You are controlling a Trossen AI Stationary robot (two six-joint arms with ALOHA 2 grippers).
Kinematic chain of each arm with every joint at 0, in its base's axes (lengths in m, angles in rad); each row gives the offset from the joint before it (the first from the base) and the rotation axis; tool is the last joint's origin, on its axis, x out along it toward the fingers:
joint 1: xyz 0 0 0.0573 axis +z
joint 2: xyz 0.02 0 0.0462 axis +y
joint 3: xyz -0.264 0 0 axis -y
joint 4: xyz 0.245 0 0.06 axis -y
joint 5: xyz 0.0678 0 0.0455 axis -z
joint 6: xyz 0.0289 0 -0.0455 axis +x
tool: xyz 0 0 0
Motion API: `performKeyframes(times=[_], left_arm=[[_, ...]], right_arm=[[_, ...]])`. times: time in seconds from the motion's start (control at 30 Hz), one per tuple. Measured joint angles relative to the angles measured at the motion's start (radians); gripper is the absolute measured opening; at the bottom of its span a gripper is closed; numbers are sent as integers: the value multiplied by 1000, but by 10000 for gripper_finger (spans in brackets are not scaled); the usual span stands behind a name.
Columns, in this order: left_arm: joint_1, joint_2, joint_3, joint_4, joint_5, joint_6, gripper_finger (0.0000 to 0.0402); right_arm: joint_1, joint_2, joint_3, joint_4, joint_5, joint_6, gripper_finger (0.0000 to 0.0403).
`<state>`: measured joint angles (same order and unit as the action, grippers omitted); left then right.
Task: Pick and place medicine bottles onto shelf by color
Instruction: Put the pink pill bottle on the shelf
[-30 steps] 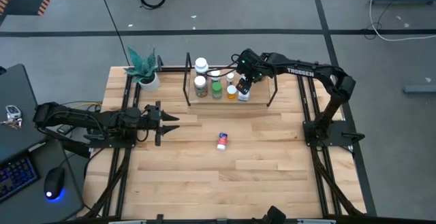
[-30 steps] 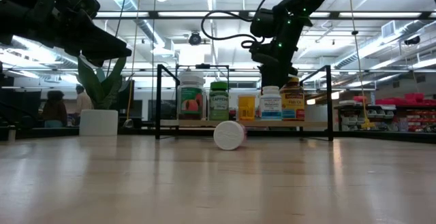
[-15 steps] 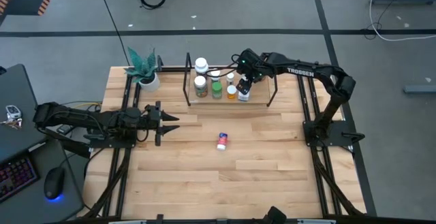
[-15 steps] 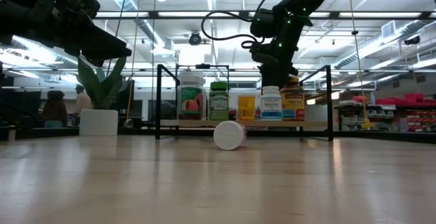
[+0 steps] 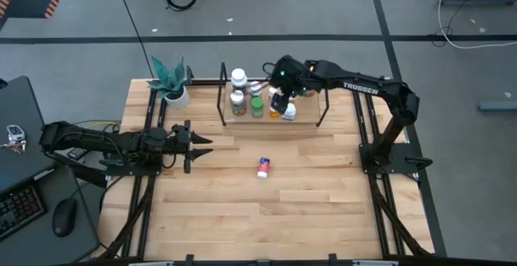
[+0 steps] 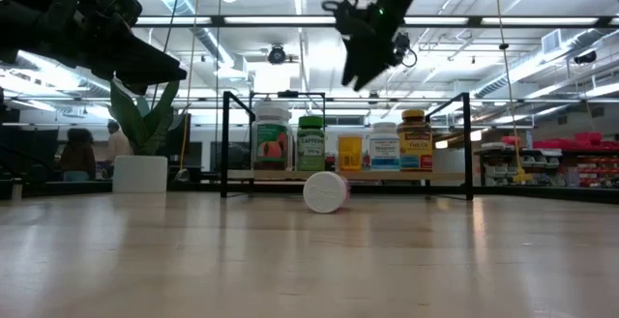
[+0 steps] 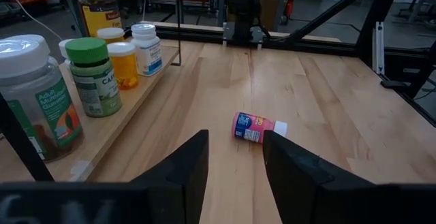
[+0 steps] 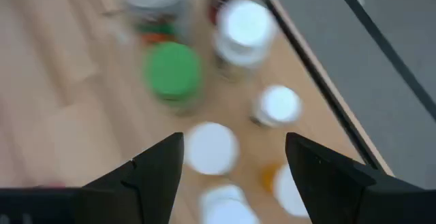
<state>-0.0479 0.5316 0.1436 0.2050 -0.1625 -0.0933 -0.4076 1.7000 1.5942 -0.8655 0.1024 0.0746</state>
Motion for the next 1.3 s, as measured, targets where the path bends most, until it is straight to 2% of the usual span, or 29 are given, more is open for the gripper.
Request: performKeyframes(times=[0.33,0.53,0.87,1.0,1.13,1.3], left_arm=[[0,0,0,0,0,-7,152],[0,0,0,0,0,-37,145],[0,0,0,1,0,-87,152],[0,0,0,1,0,-87,151],[0,0,0,11,0,-82,146],[0,-2,0,16,1,-81,146]], right_arm=[[261,0,35,58,31,-73,265],[378,0,35,134,33,-114,265],[483,0,-94,338,37,-157,265],[506,2,-143,358,65,-134,265],[527,48,-147,364,63,-108,265],[569,160,-81,356,57,-130,265]])
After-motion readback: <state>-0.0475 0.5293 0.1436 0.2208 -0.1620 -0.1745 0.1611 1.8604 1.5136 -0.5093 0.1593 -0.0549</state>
